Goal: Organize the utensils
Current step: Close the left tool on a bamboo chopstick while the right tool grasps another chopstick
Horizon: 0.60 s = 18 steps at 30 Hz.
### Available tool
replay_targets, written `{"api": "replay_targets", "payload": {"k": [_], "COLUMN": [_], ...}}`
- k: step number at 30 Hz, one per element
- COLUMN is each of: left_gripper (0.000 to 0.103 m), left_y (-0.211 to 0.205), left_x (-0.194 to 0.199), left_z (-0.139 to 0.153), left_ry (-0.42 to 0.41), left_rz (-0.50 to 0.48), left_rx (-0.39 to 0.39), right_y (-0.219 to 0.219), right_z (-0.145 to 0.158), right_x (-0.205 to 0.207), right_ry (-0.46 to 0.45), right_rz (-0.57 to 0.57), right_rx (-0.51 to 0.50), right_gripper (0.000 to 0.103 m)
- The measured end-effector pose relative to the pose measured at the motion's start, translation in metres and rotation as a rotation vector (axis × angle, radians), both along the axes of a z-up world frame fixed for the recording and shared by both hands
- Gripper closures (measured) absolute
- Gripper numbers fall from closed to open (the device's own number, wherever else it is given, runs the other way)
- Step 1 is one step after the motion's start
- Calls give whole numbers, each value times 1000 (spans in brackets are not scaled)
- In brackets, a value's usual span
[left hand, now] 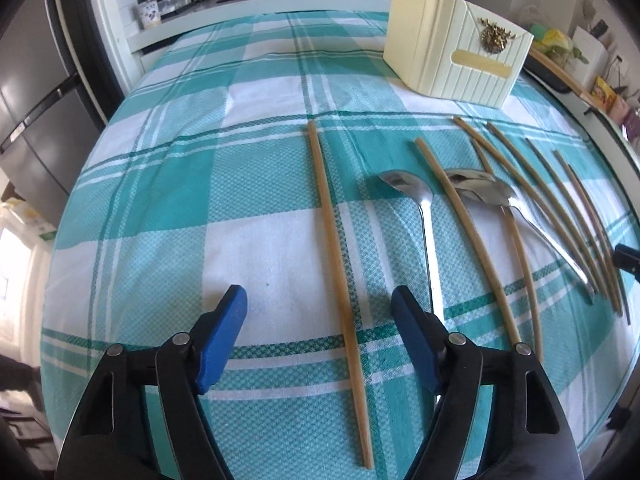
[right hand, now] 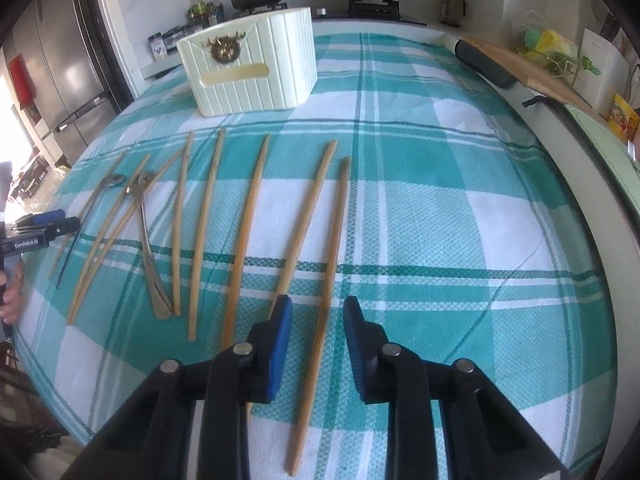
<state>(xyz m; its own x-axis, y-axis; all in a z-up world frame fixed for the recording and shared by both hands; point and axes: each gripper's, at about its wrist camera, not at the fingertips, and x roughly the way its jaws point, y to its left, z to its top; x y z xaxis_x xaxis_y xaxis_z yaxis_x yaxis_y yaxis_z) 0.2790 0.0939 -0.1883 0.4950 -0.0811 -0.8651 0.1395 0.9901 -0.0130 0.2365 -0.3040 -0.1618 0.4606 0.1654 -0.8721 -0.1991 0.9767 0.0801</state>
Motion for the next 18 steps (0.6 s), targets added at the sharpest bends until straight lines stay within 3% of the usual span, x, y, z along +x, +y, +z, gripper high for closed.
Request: {"api": "replay_targets", "payload": {"k": [4, 18], "left_gripper": [30, 38], "left_y": [-4, -19], "left_x": [8, 77], "left_z": [1, -2], "left_ry": [-4, 54], "left_rz": [-33, -110], "left_rx": [2, 0], "right_y": [6, 8], "right_z": [-3, -4], "right_x": [4, 66], "right_ry": [12, 80], "right_rz": [27, 64], "right_rx": [-46, -15], "right_gripper": [78, 82]}}
